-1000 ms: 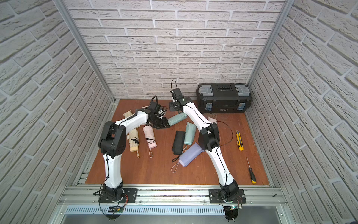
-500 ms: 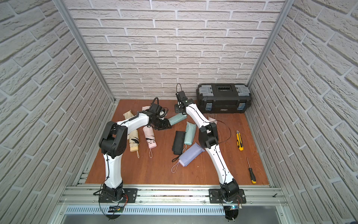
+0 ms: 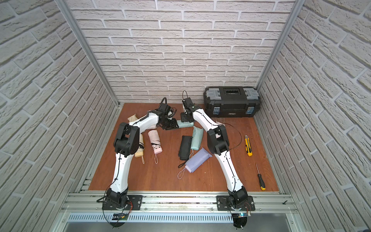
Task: Take umbrellas out of sleeves
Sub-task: Adjust the umbrella at the center of the board.
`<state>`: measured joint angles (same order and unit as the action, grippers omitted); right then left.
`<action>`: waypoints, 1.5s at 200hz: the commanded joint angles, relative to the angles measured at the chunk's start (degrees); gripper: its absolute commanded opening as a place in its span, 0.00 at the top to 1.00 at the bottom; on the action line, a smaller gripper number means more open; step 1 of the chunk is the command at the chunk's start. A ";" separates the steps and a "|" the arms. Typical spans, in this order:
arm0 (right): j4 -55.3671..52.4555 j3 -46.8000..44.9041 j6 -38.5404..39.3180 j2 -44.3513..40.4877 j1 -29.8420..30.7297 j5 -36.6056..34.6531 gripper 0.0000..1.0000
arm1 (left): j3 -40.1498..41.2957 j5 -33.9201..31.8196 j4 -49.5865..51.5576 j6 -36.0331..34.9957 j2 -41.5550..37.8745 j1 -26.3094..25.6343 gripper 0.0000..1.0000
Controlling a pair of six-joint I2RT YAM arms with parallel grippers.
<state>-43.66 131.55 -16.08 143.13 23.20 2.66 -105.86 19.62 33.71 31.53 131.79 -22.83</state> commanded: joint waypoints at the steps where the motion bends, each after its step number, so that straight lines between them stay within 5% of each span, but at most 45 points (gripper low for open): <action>1: -0.97 -3.71 -1.81 -3.77 3.79 7.84 0.47 | -2.07 -2.29 -0.75 -0.03 1.22 2.92 0.53; 65: 4.05 -5.95 -9.24 -3.81 5.32 23.14 0.47 | 4.99 -1.34 -3.21 -0.21 -6.31 7.96 0.53; 123: 0.93 -7.46 -4.78 -6.39 7.38 14.90 0.47 | 9.16 -0.13 -5.17 0.35 -7.65 6.77 0.52; 204: 5.68 -24.50 -5.55 -17.03 12.50 2.26 0.45 | 20.15 -0.63 -10.05 2.69 -13.52 3.04 0.53; 300: -1.27 -21.93 -0.53 -16.95 12.08 -14.76 0.43 | 22.41 -5.64 -7.94 0.55 -20.38 4.69 0.52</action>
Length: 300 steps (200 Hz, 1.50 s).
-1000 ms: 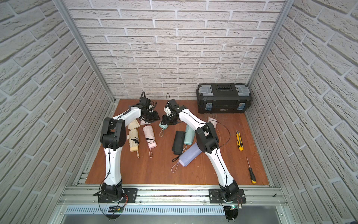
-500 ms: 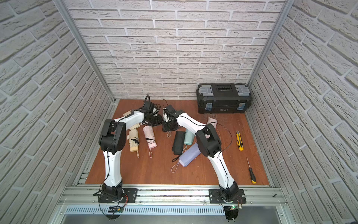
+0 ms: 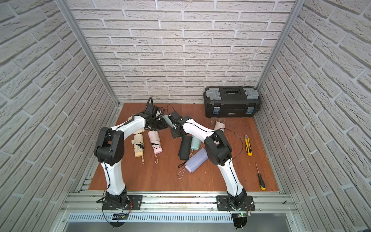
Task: Take umbrellas out of sleeves
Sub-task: Adjust the umbrella at the center of the board.
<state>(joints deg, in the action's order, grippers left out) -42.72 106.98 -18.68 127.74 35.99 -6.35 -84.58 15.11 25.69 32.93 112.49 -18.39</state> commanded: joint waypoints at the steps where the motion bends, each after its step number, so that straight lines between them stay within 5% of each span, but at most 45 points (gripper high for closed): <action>1: -2.29 2.76 2.16 -1.46 -0.81 -5.76 0.43 | 1.14 -1.14 0.07 -0.80 -1.06 0.27 0.53; 95: -8.30 14.47 -1.79 8.81 -1.87 -7.22 0.40 | 2.76 0.06 -1.96 0.29 -0.90 0.84 0.52; 184: -8.29 14.69 -3.65 11.54 -1.79 -6.61 0.42 | 3.64 2.09 -3.99 2.14 -2.39 3.38 0.52; 277: -6.49 9.86 -6.04 11.13 -1.79 -6.16 0.58 | 1.83 3.06 1.03 1.31 -3.87 5.38 0.51; 300: -5.36 8.43 -5.82 10.37 -1.87 -4.86 0.73 | 0.08 4.08 3.13 0.74 -3.77 6.97 0.49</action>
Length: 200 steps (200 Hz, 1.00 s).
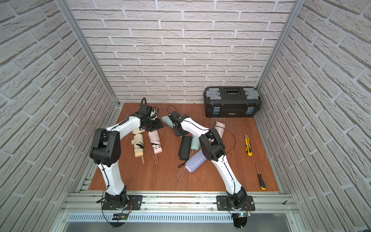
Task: Take umbrellas out of sleeves
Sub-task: Adjust the umbrella at the center of the board, then take out the umbrella from the umbrella sleeve.
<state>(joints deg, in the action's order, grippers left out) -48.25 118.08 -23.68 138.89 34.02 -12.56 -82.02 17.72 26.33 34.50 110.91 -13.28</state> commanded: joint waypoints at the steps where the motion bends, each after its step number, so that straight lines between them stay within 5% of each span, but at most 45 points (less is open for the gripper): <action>1: 0.17 -2.68 -0.83 -0.79 0.09 1.41 0.74 | -2.59 1.59 2.59 -0.84 -2.11 1.99 0.49; 52: 1.44 -2.96 0.60 -1.45 0.08 5.78 0.97 | -12.93 6.19 7.20 -2.28 5.42 5.50 0.43; 134: 4.56 -2.20 1.63 -1.17 1.89 10.62 0.97 | -39.42 9.60 18.27 -4.64 26.06 7.48 0.43; 200: 3.51 -2.06 2.07 -1.09 2.79 10.56 0.97 | -42.44 12.66 11.33 3.36 30.93 7.43 0.39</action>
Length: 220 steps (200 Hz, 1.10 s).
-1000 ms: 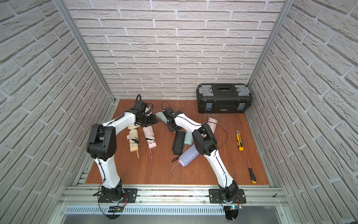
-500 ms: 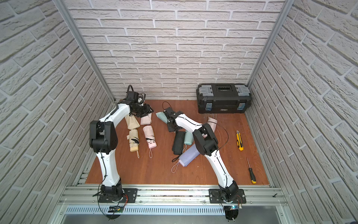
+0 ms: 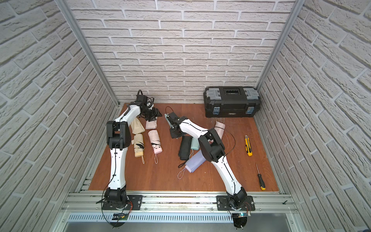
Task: Take umbrellas out of sleeves
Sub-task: Take out the umbrella from the umbrella sleeve.
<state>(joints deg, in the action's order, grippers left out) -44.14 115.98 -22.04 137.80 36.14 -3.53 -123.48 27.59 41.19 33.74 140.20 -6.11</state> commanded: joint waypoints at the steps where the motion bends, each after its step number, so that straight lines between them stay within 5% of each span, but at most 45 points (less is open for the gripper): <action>1: -0.55 -0.05 0.43 -0.04 0.68 1.52 0.97 | -0.93 2.93 -3.86 4.36 1.65 0.24 0.39; 27: 0.06 -1.00 -0.25 -0.09 0.94 1.23 0.97 | -2.71 3.70 -8.31 8.88 3.14 -0.04 0.39; 76: 0.34 -1.59 -0.89 0.14 1.03 0.55 0.97 | -19.25 5.91 -4.06 11.29 12.26 -2.17 0.40; 138: 0.30 -1.64 -0.72 0.06 1.04 0.41 0.97 | -19.54 6.51 -6.30 12.68 13.32 -3.54 0.48; 182: 0.41 -1.80 -0.90 0.21 1.06 0.56 0.97 | -19.27 4.12 -4.07 9.59 12.15 -4.61 0.62; 220: 0.72 -2.44 -1.06 -0.12 1.04 0.37 0.97 | -15.90 2.07 -3.57 7.75 9.85 -4.92 0.89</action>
<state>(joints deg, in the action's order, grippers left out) -43.68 115.61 -22.31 137.80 36.49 -3.49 -141.36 31.33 37.36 43.42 152.64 -10.76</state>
